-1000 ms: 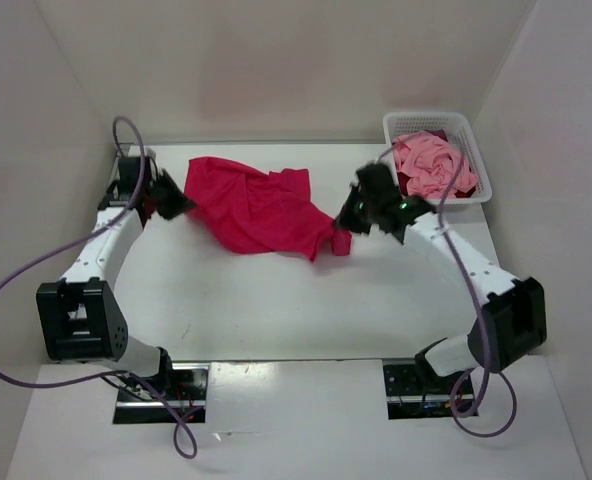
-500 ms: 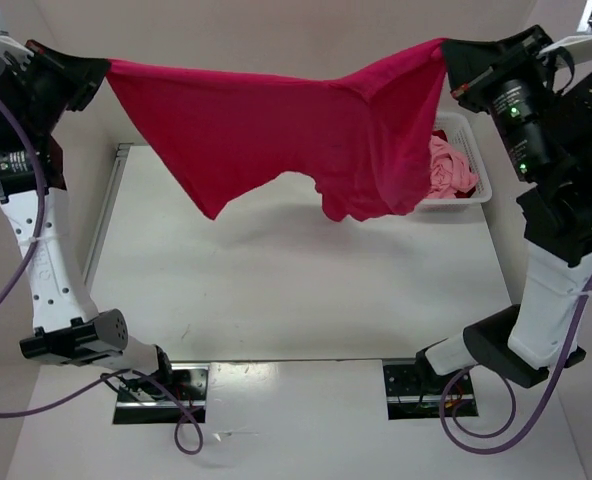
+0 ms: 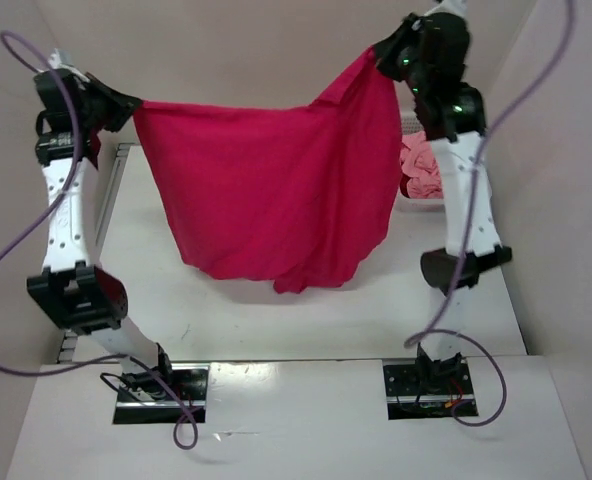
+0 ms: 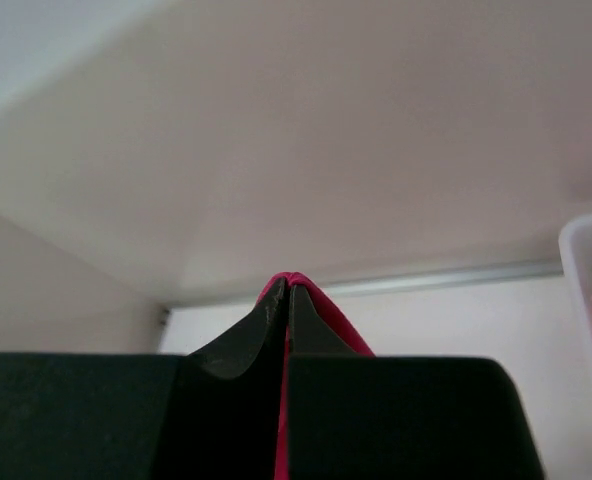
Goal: Fold and stack the t-shirts
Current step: Flatten out the tshirt
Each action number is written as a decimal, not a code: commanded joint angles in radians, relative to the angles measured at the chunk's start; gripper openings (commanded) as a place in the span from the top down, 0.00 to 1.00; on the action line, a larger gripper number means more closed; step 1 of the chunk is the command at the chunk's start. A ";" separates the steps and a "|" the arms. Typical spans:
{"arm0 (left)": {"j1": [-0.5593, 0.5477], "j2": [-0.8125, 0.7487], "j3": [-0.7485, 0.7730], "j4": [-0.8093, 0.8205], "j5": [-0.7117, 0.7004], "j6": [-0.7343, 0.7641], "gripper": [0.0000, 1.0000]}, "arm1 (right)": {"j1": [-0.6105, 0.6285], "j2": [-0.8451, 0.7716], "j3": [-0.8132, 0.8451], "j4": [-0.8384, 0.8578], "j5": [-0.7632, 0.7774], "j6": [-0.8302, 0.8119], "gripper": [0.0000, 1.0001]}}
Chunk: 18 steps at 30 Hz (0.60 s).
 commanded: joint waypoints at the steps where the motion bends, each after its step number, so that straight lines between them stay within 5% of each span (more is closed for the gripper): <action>1: -0.027 0.099 -0.001 0.059 -0.049 0.036 1.00 | -0.016 0.150 0.057 0.037 -0.073 -0.011 0.99; 7: -0.028 0.196 0.140 0.049 -0.029 0.017 1.00 | -0.054 0.213 0.137 0.099 -0.106 0.061 0.99; 15: 0.034 0.135 0.272 0.089 0.073 -0.053 1.00 | -0.054 0.041 0.172 0.194 -0.075 0.093 0.98; 18: 0.034 0.115 0.296 0.079 0.051 -0.030 1.00 | -0.054 -0.014 0.042 0.194 -0.103 0.093 0.97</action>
